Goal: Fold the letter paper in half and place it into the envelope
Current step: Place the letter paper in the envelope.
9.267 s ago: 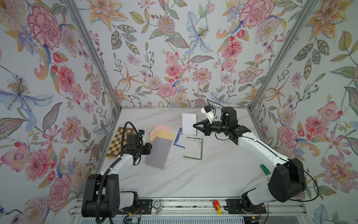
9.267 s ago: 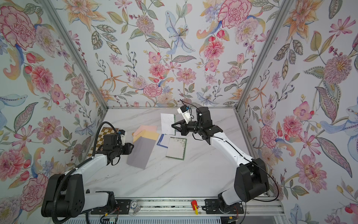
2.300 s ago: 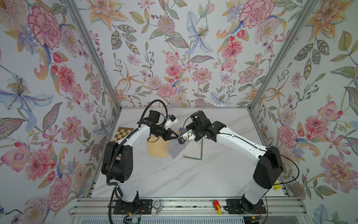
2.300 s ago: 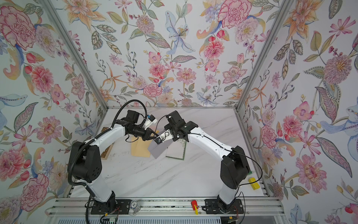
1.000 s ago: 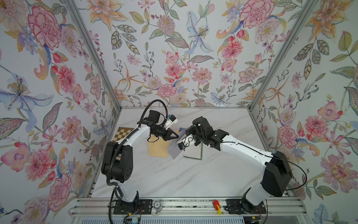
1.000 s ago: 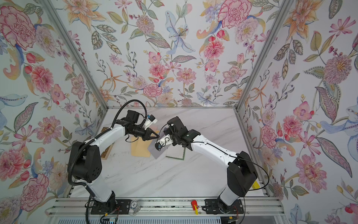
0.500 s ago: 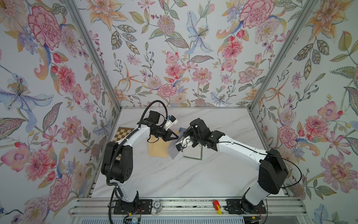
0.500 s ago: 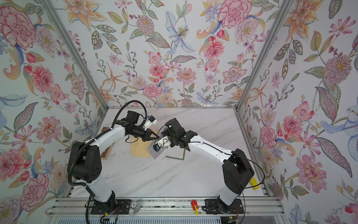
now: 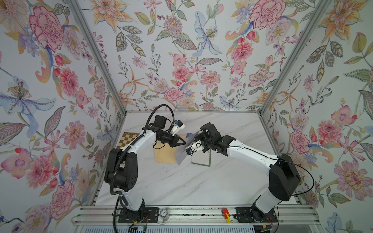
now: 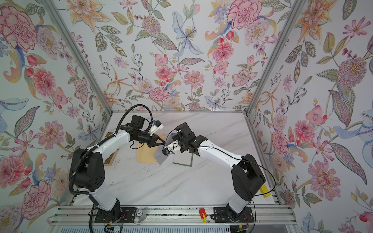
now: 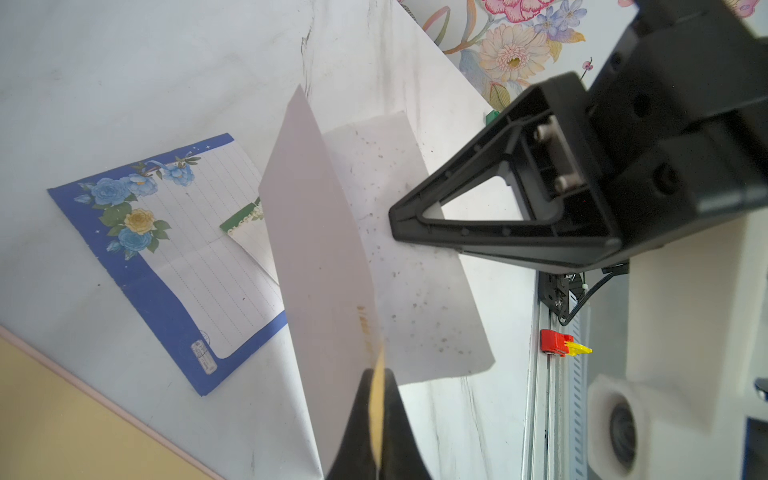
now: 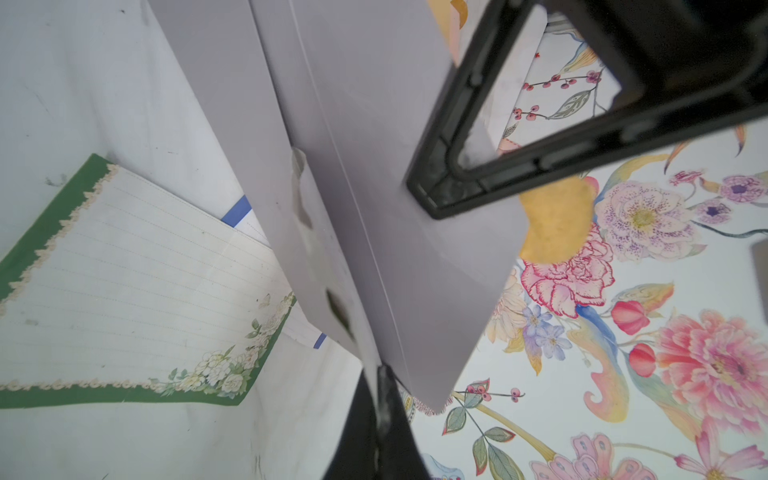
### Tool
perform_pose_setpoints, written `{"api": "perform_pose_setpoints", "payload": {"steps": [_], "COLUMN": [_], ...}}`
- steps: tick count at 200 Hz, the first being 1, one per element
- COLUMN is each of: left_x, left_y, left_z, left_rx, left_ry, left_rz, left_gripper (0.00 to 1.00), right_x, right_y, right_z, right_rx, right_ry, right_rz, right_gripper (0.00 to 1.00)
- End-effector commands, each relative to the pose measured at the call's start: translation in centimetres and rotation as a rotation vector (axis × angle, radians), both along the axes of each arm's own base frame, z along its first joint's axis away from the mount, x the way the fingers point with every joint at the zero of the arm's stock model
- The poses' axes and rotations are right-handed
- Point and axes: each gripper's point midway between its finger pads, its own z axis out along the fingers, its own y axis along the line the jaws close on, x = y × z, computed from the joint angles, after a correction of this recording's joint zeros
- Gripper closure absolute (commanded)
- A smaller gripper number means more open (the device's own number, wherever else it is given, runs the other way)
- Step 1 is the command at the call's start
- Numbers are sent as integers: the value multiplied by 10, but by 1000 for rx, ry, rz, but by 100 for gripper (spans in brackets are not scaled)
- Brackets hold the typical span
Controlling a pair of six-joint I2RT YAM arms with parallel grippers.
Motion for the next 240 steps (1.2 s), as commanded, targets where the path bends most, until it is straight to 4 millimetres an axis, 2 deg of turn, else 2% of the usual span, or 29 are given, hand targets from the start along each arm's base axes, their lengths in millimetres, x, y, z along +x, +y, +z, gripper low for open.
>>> {"api": "perform_pose_setpoints", "payload": {"steps": [1, 65, 131, 187, 240], "left_x": [-9, -12, -12, -14, -18], "left_y": [-1, -4, -7, -9, -9], "left_z": [11, 14, 8, 10, 9], "left_rx": [-22, -15, -10, -11, -5], "left_ry": [-13, -18, -5, -13, -4], "left_rz": [-17, -17, -19, -24, -30], "left_gripper": [100, 100, 100, 100, 100], "right_x": [-8, -15, -20, -28, -27], "right_y": [3, 15, 25, 34, 36], "right_z": [-16, -30, -27, -27, -38], "right_rx": [1, -2, 49, 102, 81], "right_ry": [51, 90, 98, 142, 142], "right_rz": [-6, 8, 25, 52, 48], "right_gripper": [100, 100, 100, 100, 100]}}
